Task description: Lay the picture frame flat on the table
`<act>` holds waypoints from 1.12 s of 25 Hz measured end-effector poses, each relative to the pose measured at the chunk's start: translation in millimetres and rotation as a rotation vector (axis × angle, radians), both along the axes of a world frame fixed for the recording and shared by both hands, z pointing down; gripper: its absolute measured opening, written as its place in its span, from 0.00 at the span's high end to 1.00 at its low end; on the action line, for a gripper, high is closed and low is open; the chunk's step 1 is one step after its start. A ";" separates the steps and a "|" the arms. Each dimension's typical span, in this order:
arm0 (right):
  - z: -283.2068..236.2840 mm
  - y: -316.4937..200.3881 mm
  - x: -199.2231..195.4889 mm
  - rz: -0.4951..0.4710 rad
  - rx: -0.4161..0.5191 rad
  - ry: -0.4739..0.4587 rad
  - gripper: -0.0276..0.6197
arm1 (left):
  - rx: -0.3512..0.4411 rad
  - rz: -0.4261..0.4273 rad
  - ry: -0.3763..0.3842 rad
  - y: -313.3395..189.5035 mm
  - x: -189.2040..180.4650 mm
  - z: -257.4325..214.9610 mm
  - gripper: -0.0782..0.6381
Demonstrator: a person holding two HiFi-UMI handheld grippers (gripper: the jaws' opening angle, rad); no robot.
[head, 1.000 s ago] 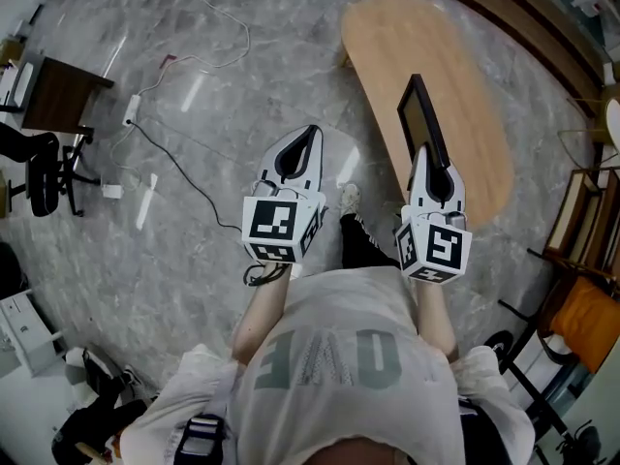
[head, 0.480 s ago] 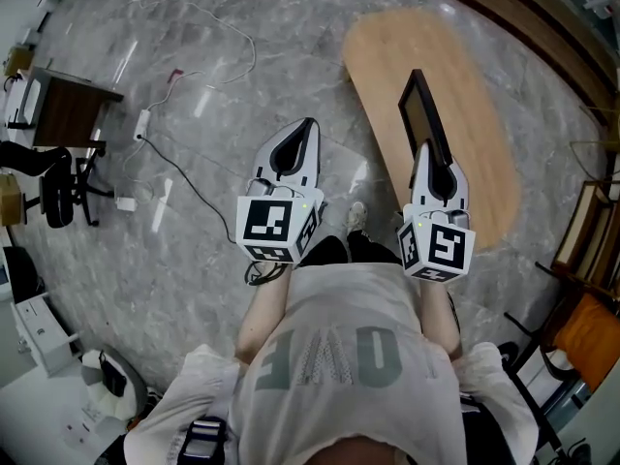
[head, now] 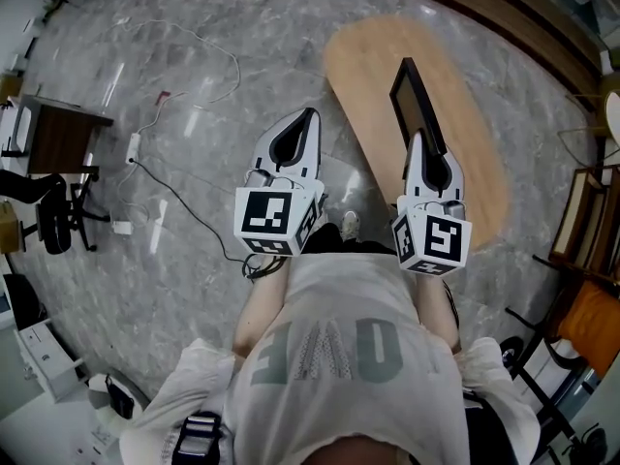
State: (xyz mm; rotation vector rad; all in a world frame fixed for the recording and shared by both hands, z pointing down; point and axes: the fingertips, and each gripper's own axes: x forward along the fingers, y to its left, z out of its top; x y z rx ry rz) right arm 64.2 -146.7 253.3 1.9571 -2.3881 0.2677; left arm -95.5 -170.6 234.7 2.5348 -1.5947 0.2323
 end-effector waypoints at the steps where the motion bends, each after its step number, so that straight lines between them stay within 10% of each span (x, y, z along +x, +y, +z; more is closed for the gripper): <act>1: -2.9 -1.7 1.0 0.004 0.007 0.002 0.93 | 0.008 0.006 0.002 -2.8 1.9 -2.8 0.88; 28: -23.4 -1.8 -31.1 0.066 0.062 0.033 0.93 | 0.092 0.115 0.033 -22.5 -7.3 -25.2 0.88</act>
